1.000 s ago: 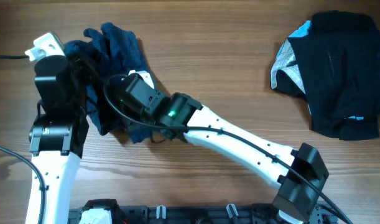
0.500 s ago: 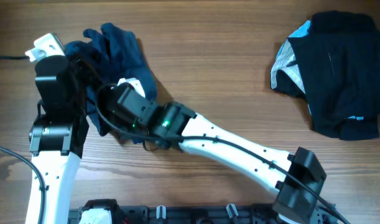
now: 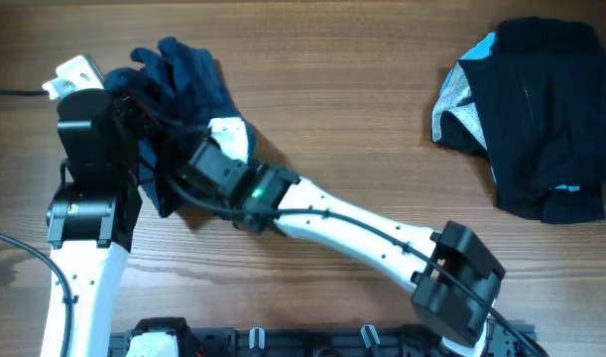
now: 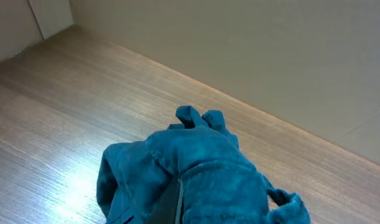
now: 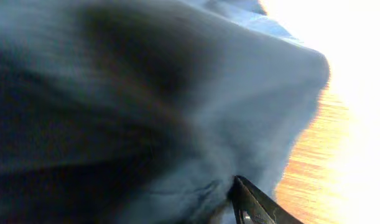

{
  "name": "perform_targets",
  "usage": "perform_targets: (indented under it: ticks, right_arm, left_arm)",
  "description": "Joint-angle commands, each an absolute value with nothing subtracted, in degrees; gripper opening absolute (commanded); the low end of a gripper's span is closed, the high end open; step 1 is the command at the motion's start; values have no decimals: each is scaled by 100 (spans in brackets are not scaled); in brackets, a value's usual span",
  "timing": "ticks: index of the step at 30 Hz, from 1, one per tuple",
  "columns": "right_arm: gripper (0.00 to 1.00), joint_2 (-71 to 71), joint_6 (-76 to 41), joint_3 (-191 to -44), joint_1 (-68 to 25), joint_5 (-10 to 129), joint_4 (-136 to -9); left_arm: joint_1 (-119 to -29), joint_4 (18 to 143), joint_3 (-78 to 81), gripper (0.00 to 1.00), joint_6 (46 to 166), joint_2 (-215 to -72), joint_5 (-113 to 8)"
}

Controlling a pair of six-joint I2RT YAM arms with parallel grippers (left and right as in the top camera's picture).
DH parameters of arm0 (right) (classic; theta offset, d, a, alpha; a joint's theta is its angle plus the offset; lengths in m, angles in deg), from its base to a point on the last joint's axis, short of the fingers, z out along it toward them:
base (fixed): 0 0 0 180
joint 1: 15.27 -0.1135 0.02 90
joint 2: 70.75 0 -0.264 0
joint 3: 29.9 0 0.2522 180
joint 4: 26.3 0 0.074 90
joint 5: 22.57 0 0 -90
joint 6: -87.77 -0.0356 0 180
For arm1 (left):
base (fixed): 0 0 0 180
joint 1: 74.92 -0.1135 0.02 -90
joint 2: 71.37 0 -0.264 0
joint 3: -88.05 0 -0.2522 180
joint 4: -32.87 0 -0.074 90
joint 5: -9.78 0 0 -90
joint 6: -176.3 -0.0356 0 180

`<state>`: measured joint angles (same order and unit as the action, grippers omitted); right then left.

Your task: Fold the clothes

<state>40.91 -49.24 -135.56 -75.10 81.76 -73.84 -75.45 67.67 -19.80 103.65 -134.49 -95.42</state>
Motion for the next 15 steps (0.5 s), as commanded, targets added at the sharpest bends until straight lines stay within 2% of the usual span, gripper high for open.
perform_targets:
  ticks: [1,9,11,13,15]
  right_arm:
    - [51,4156,-5378,-13001,-7084,8397,-7406]
    - [44,4154,-5131,-12732,-6214,8150,-7793]
    - [31,4147,-4760,-12732,-5967,8095,-7898]
    - [6,4045,-4334,-12741,-5681,7923,-7937]
    - [4,3881,-3783,-12826,-5344,7571,-7937]
  left_arm:
    - [-7556,6721,-2006,4,10481,-13438,-9664]
    - [-7574,6719,-2006,4,10481,-13438,-9741]
    - [-7639,6728,-2006,4,10478,-13438,-9745]
    - [-7716,6776,-2006,4,10476,-13438,-9748]
    - [-7808,6863,-2006,4,10474,-13438,-9748]
